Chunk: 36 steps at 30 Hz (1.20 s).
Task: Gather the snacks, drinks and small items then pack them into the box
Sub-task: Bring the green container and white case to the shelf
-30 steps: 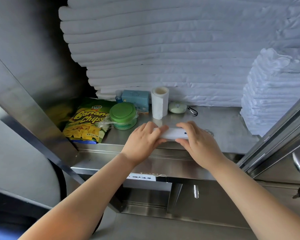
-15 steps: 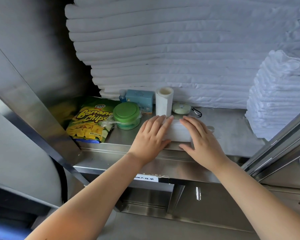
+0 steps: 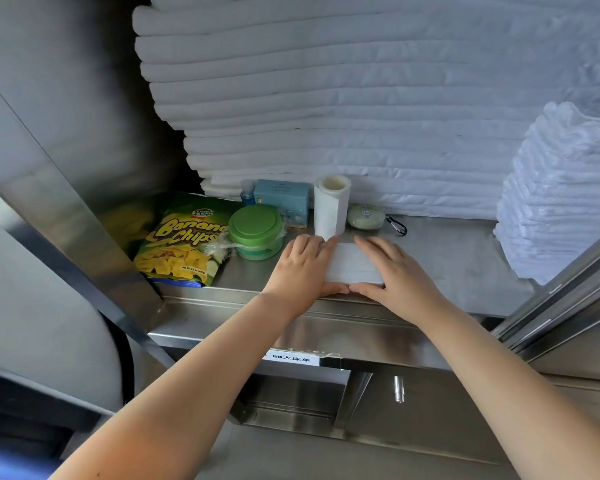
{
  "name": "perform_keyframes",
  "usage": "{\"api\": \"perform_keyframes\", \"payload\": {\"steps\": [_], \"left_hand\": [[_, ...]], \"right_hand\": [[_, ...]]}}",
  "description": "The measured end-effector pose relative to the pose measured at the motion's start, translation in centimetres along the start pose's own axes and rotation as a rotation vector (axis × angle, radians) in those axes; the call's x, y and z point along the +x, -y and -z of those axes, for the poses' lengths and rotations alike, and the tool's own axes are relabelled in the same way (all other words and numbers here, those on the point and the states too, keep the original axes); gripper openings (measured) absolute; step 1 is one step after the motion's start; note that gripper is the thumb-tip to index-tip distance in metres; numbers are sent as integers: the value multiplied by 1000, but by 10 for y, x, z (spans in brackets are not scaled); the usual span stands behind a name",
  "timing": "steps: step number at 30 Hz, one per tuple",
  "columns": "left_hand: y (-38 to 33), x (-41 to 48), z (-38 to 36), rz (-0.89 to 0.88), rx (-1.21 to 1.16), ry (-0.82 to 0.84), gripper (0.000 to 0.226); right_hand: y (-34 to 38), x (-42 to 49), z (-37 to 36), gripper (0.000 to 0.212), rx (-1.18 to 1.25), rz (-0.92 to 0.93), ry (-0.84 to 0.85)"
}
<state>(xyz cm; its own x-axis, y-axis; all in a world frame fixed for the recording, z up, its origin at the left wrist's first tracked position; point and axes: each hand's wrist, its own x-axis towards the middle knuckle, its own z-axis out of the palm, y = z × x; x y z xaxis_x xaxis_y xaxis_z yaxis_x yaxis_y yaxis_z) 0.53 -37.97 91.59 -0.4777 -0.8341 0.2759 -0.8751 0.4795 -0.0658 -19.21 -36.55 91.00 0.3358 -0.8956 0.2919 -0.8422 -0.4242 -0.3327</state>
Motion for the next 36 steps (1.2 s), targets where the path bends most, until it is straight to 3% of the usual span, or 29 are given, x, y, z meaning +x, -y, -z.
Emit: {"api": "perform_keyframes", "payload": {"steps": [6, 10, 14, 23, 27, 36], "left_hand": [[-3, -3, 3, -49, -13, 37, 75], [-10, -24, 1, -217, -50, -126, 45], [-4, -26, 2, -197, -120, -119, 52], [22, -16, -3, -45, -148, -52, 58], [33, -8, -9, -50, -125, -1, 61], [42, -4, -12, -72, -223, -56, 58]], "right_hand": [[9, -9, -1, 63, -34, 23, -46], [14, -22, -2, 38, 54, 101, -179], [17, -10, -2, 34, 155, -3, -171], [33, 31, -20, 32, 231, -51, -157], [35, 39, -25, 31, 233, -54, -169], [38, 40, -25, 29, 215, -43, -188]]}}
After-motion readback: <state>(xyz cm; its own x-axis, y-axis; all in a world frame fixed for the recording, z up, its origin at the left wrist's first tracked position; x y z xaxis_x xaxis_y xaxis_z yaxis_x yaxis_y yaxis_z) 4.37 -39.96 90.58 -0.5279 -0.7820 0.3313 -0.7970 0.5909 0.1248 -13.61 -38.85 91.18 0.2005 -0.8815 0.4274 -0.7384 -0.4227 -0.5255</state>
